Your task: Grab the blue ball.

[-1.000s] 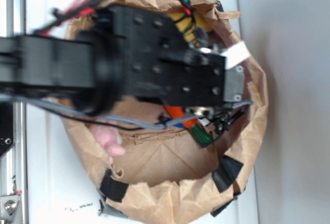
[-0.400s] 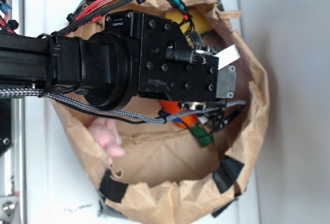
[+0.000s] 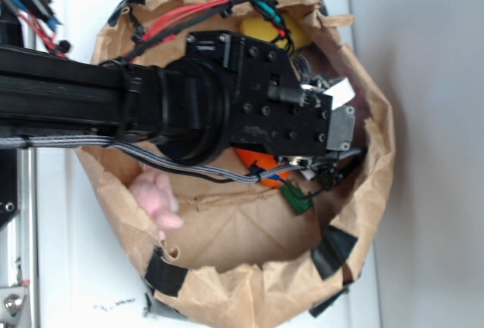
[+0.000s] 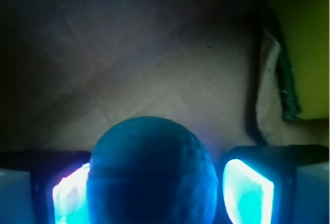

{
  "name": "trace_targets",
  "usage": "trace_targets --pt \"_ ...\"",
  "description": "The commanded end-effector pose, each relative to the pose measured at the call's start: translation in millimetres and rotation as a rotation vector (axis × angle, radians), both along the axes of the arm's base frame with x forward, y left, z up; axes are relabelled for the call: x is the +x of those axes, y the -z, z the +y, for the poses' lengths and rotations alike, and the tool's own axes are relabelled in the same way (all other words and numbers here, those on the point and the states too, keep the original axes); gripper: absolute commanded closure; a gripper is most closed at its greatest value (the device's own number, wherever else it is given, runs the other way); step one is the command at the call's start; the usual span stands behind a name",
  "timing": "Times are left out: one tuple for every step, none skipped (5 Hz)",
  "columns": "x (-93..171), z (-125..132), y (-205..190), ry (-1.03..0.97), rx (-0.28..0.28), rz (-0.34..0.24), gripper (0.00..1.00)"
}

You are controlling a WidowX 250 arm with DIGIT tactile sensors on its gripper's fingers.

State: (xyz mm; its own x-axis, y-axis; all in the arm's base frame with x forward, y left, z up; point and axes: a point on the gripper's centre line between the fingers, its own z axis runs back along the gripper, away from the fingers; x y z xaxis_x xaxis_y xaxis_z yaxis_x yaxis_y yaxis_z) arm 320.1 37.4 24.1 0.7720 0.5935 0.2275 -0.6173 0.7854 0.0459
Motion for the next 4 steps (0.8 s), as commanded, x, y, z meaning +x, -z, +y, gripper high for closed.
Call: trace_targets --pt "-4 15 -5 -0.032 0.010 -0.001 1.00" --pt "-13 8 -23 0.001 -0.027 0.001 1.00" --pt "-22 -3 -53 0.050 -0.113 0.069 1.00" --pt "-37 -22 -87 0.090 -0.082 0.085 1.00"
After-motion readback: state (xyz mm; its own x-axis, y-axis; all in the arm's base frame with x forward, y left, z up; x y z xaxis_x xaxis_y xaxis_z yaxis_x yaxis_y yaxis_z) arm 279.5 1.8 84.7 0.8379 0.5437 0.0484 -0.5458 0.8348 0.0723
